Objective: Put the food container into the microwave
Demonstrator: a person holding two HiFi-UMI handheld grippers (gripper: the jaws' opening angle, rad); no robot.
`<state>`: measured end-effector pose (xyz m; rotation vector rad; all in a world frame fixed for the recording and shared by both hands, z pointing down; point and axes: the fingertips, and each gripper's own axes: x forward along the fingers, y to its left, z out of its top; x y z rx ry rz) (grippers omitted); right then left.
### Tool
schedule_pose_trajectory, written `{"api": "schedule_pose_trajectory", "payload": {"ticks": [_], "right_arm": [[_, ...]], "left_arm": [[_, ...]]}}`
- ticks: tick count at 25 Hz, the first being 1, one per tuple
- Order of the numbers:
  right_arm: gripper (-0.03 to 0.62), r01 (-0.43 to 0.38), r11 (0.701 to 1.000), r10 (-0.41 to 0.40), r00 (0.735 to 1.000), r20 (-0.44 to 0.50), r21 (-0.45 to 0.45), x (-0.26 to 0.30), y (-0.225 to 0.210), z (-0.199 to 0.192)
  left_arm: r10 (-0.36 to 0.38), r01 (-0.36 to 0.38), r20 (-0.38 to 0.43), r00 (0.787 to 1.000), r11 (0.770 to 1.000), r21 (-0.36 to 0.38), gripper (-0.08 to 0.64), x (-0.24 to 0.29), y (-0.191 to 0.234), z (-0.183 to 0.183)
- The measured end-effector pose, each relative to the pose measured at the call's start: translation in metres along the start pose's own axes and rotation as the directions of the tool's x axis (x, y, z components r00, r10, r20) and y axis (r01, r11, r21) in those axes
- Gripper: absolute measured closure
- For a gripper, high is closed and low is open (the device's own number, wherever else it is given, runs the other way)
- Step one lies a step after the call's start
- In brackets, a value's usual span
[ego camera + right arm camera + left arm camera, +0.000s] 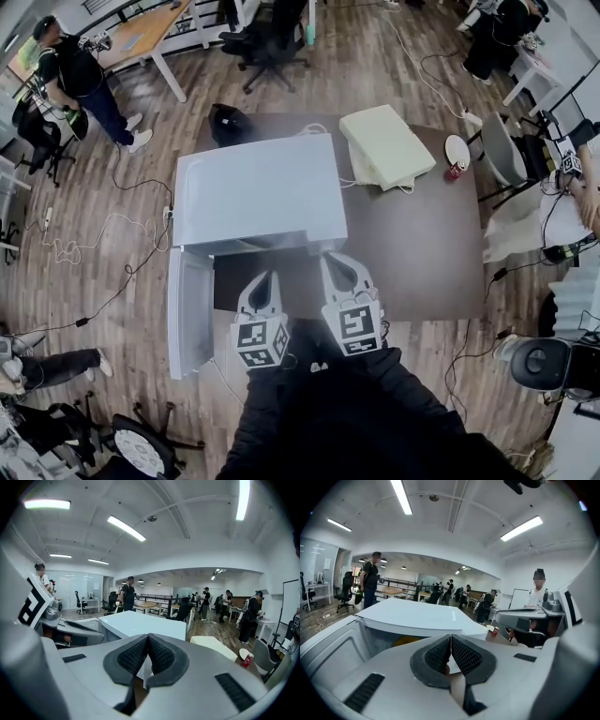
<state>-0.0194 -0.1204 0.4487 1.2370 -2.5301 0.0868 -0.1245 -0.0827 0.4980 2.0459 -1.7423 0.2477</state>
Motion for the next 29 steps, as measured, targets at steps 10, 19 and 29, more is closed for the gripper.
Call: {"api": "schedule_pose_trajectory", "payload": {"ticks": [10, 19, 29], "right_arm": [[0.569, 0.034, 0.999, -0.037, 0.996, 0.079, 0.028, -0.034, -0.024, 0.021], [0.569, 0.04, 0.998, -0.044, 0.994, 0.102, 0.042, -0.048, -0.029, 0.023], [0.569, 0.04, 0.998, -0.044, 0.994, 0.101, 0.043, -0.052, -0.042, 0.016]], "left_arm": [[-0.021, 0.02, 0.045, 0.999, 0.999, 0.035, 0.526, -0.005, -0.035, 0.02], [-0.021, 0.019, 0.058, 0.998, 0.999, 0.041, 0.526, -0.009, -0.045, 0.024], [-0.026, 0.024, 0.045, 0.999, 0.999, 0.046, 0.526, 0.0, -0.057, 0.017]]}}
